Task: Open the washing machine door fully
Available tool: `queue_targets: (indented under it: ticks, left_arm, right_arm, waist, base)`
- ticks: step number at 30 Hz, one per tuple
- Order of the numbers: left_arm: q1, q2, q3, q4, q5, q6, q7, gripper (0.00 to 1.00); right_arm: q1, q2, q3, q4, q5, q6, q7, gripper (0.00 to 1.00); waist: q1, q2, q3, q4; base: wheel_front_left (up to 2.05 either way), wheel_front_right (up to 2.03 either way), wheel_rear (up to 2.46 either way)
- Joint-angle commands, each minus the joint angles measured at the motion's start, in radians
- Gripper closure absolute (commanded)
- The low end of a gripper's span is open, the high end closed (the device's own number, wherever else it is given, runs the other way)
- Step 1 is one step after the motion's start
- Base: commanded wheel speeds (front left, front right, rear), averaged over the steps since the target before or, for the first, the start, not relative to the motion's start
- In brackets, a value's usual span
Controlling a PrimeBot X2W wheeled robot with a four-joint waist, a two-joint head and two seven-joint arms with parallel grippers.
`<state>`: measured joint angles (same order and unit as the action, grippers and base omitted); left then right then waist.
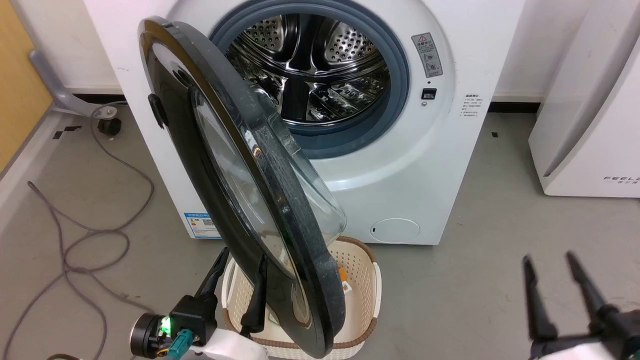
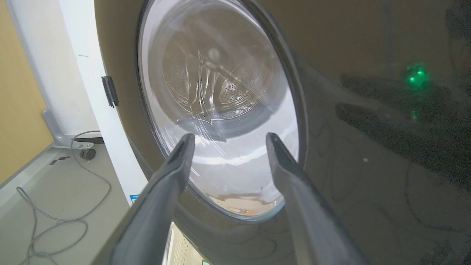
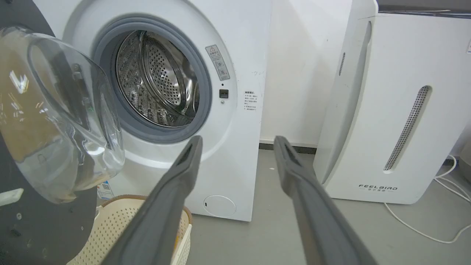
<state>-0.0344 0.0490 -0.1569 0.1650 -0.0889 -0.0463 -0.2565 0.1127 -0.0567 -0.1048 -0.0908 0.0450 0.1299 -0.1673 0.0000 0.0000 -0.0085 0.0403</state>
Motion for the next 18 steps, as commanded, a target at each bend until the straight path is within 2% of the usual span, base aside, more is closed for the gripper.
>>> queue_targets:
  ticks: [1,14,15,16,17,18]
  left_arm:
    - [0.016,0.001,0.0,0.002,0.002,0.001,-0.005,0.0]
    - [0.026,0.001,0.017,0.007,-0.009,0.015,-0.005,0.0]
    - [0.027,0.001,0.018,0.009,-0.011,0.016,-0.005,0.27]
    - [0.028,0.001,0.018,0.011,-0.013,0.016,-0.005,0.82]
    - [0.029,0.001,0.017,0.015,-0.015,0.015,-0.005,1.0]
    - [0.03,0.001,0.017,0.019,-0.017,0.014,-0.005,1.0]
  right_arm:
    - [0.027,0.006,0.007,-0.001,0.001,0.001,0.006,0.0]
    - [0.049,0.006,0.005,0.064,0.048,0.001,-0.001,0.0]
    - [0.048,0.006,0.005,0.066,0.05,0.001,-0.001,0.0]
    - [0.048,0.006,0.006,0.068,0.051,0.001,-0.001,0.0]
    - [0.047,0.006,0.006,0.069,0.052,0.001,-0.001,0.0]
    - [0.047,0.006,0.007,0.07,0.054,0.001,-0.001,0.0]
  waist:
    - [0.0,0.0,0.0,0.0]
    - [0.0,0.0,-0.003,0.001]
    - [0.0,0.0,-0.004,0.001]
    - [0.0,0.0,-0.004,0.001]
    - [0.0,0.0,-0.005,0.001]
    - [0.0,0.0,-0.005,0.001]
  base:
    - [0.0,0.0,0.0]
    - [0.0,0.0,0.0]
    - [0.0,0.0,0.0]
    - [0.0,0.0,0.0]
    - [0.0,0.0,0.0]
    - [0.0,0.0,0.0]
